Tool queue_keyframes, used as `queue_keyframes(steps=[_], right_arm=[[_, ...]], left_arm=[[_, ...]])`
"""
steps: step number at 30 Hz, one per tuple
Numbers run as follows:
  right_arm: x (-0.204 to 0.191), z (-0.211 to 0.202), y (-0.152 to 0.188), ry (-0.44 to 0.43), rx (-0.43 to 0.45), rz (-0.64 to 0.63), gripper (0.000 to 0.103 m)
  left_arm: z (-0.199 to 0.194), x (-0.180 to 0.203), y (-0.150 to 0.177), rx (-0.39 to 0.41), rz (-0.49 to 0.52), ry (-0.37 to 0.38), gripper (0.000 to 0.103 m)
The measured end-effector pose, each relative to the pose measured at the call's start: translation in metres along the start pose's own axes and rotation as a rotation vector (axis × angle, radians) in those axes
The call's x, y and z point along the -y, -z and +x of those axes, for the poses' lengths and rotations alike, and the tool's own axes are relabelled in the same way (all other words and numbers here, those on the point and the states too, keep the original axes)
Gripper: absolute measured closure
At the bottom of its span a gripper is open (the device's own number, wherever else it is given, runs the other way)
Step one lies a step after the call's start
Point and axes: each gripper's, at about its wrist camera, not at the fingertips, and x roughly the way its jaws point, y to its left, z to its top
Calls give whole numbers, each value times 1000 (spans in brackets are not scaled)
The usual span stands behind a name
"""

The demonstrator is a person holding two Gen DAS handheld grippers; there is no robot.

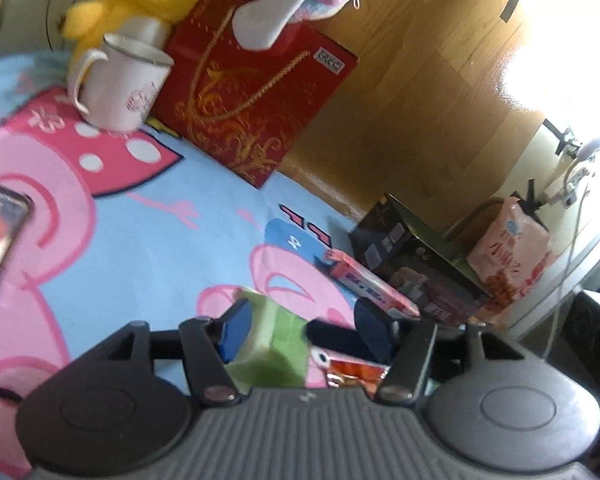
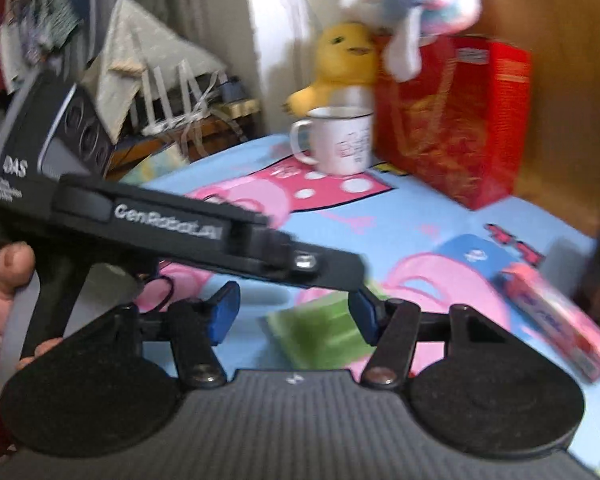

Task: Organize snacks
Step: 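Close the right tool on the green wafer pack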

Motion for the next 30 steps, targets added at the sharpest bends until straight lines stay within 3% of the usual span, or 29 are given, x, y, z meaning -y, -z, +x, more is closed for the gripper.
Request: queue_keyframes(steps=[4,10,15,17,19,26,30], right_arm=[[-8,19,2,-42,-50,-25,40],[1,-2,-2,18,24,-29,38],[21,5,10,93,-44,35,24],[23,15,15,100,-99,38,24],[19,24,18,129,-113,3,23],[6,12,24,140,-77,-54,56],[-3,-6,37,155,-46,-45,59]], left_arm=[[-13,-6,-2,38,-8,-28,46],[-12,-9,-6,42,7,-77,46],[16,6,8,-16,105,-160,47],[28,9,17,-61,128,-176,55],[29,13,23,-49,161,-174,63],[23,29,31,-57,161,-193,66],[11,44,47,-65,174,-174,67]])
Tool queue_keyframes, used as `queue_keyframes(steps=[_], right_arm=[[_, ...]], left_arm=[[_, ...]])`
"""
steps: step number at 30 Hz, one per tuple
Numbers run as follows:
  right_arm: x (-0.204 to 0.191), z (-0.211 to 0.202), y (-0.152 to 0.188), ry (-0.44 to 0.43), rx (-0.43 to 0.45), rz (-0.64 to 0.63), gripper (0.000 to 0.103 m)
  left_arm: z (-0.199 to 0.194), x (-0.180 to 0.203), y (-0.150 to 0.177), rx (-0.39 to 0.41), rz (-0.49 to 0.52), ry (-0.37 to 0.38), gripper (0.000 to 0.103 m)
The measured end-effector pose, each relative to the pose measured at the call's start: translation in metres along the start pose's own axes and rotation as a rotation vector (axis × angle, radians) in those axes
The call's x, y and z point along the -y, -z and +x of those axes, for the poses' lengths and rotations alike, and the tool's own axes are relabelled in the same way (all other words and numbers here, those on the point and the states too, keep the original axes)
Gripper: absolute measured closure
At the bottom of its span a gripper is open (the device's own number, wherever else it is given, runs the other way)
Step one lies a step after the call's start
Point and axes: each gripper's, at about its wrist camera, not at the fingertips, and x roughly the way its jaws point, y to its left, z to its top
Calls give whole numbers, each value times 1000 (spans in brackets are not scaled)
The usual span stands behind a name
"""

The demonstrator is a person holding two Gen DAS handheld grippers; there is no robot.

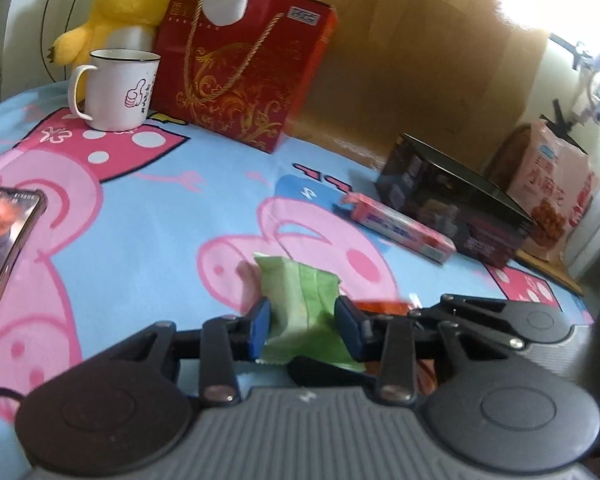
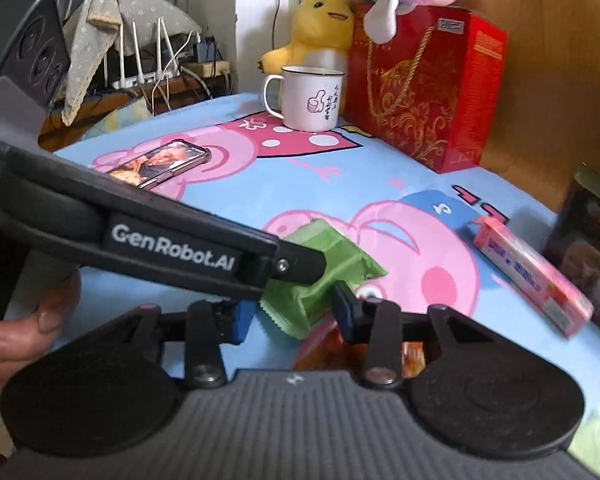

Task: Organize snacks
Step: 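Close the right tool on the green wafer pack, then carry the wafer pack over the tin and open the right tool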

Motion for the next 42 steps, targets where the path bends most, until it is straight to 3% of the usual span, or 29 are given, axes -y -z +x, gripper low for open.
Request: queue_keyframes(steps=[11,21,25,26,30,36,42], right_arm=[[-11,-60,40,-161,16,-11,66],[28,-123,90,-16,62,124,66],[45,-140,108,38,81,196,58],[47,-141,110,39,75,206,53],[41,-137,110,48,69,159,51],[34,-117,97,54,77,109,59],[31,-96,66,-34,154,149,63]], left_arm=[[-46,37,50,-88,29,25,67],[-11,127,58,-167,199,151,67],[2,152,59,-169,240,173,66],[4,154,58,-171,240,174,65],[4,144,55,-180,217,185,64],[-7,113,49,-131,137,142,68],[-32,76,24,-32,50,109,70]])
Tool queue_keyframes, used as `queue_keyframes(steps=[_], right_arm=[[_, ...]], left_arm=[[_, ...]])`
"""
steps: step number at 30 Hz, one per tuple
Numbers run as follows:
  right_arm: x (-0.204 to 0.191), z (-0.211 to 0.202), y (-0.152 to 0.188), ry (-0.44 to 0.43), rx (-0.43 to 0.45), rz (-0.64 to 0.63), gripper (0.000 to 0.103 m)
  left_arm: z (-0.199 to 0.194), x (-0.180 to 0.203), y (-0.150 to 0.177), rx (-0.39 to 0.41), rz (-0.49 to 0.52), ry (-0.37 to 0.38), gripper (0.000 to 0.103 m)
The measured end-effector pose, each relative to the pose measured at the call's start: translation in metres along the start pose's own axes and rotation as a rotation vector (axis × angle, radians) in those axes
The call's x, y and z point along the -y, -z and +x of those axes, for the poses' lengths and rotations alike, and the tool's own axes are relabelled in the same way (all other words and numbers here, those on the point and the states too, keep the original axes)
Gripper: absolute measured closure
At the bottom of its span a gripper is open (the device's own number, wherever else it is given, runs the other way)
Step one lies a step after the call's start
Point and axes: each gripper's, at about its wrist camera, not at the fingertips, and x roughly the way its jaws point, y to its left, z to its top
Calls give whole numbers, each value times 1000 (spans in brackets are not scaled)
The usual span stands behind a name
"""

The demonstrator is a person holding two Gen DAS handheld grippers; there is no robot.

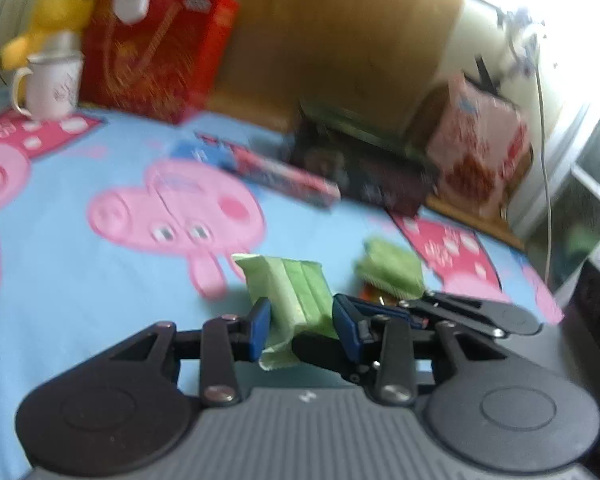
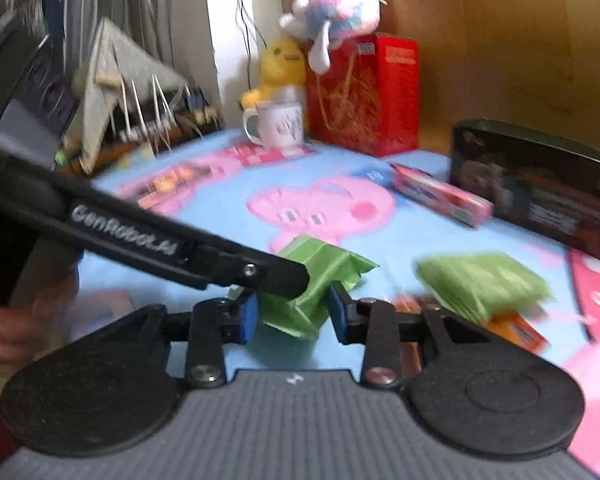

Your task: Organize snacks

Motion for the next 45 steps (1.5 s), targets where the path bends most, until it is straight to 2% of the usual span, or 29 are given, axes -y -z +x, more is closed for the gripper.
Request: queue_keyframes(steps=[4,7,10,12,15,20,22,23,28,31,33,36,38,40,43,45], right_arm=[[2,12,-29,15,70,-16,64],[11,11,-50,85,135,-48,64],[40,6,-74,169,201,-31,64],[63,5,-87,227,232,-25,64],[96,7,-97,325,250,-28,63],[143,12,-86,482,228,-22,62],[154,12,-79,532,224,-6,58],[158,12,-75,551,223,5,53],[162,11,-66,579,265,-5,45],[156,-2,-68,555,312,5,43],[147,-5,-70,528,324,24,43],[140,-14,-63,409,299,106,43],[141,-9,-58,322,228,153,43],[143,3,-54,239,117,201,43],[143,24,-54,193,-26,239,43],[147,36,-59,171,-69,250,43]], left_arm=[[3,-4,-37,67,0,8,70],[22,11,-74,125,47,38,70],[51,31,-110,169,115,72,70],[76,44,-132,172,135,98,70],[119,58,-156,133,133,149,70],[186,80,-165,62,135,214,70],[207,89,-162,37,141,223,69],[216,93,-161,25,145,222,69],[218,98,-159,40,150,206,67],[186,83,-161,95,158,223,66],[161,64,-159,138,157,192,65],[139,22,-154,157,91,119,62],[137,-14,-146,121,14,54,62],[142,-44,-138,56,-80,4,62],[148,-67,-131,14,-142,-27,62],[154,-69,-133,8,-148,-30,62]])
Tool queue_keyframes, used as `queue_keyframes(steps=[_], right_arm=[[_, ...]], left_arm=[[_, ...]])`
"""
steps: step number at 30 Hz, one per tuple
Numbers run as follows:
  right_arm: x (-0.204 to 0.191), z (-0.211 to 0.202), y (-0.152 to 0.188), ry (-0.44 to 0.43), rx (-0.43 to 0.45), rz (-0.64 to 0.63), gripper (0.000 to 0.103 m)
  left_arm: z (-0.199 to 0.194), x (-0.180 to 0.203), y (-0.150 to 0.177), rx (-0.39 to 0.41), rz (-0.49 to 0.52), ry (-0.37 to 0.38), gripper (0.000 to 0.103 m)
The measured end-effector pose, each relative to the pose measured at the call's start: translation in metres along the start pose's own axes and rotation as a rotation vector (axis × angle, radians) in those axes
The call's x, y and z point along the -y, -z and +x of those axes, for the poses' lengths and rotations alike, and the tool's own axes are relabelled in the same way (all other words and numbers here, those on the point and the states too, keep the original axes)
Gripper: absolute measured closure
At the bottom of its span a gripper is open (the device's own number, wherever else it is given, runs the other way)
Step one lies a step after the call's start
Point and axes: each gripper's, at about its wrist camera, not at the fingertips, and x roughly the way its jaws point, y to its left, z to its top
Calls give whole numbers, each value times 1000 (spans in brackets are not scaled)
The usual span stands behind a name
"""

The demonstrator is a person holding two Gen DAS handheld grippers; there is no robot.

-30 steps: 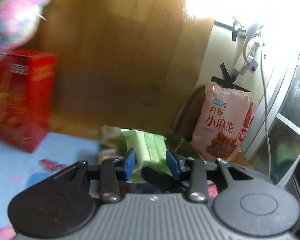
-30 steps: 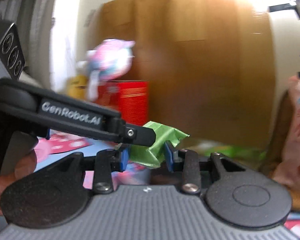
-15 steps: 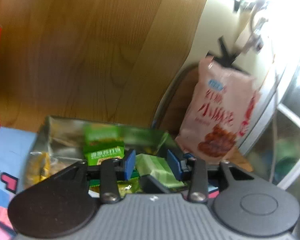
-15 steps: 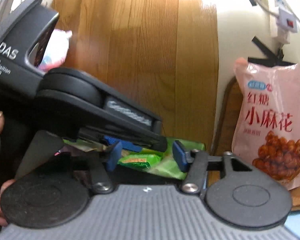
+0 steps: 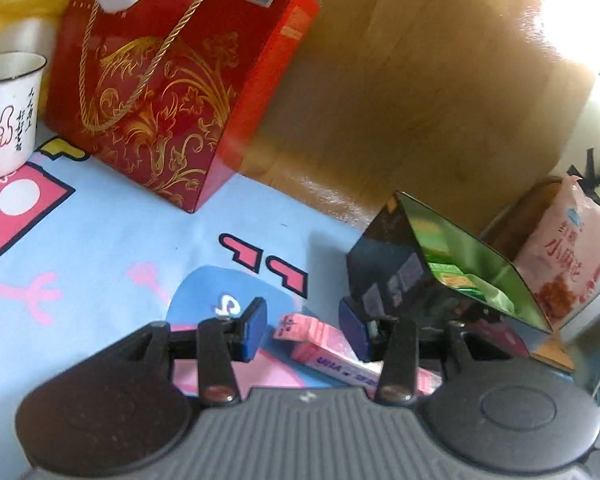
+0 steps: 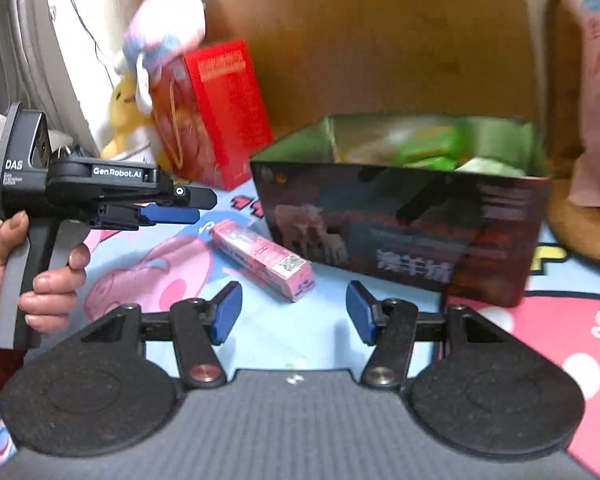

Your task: Organize snacks

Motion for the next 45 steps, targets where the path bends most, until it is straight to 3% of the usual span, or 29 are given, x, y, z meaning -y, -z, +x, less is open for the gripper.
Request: queue_keyframes(steps=[5,8,10,17,24,32,38,45], right_arm=[[-6,24,-11,5,-65,21,45],[-14,37,-10,30,-84,10,64],[-20,37,-6,69,-78,-8,65],[-56,23,9,40,-120,-113,65],[-111,-5,47,-55,-151,-278,63],[-130,-52,95,-77,-69,-368,63],[-111,-94,121,-33,-19,-283,62],[-79,-142,152,45,85,-90,56]], left_arm=[[26,13,-2,-44,36,1,65],[28,13,9,-54,49,-2,68],[20,13,14,-54,48,-11,68],[-33,0,44,-53,38,-39,68],[-104,-20,93,-22,19,-51,68],[-147,1,140,-36,57,-27,67],[-144,43,164,-73,133,43,67],[-140,98,196,-96,269,111,65]])
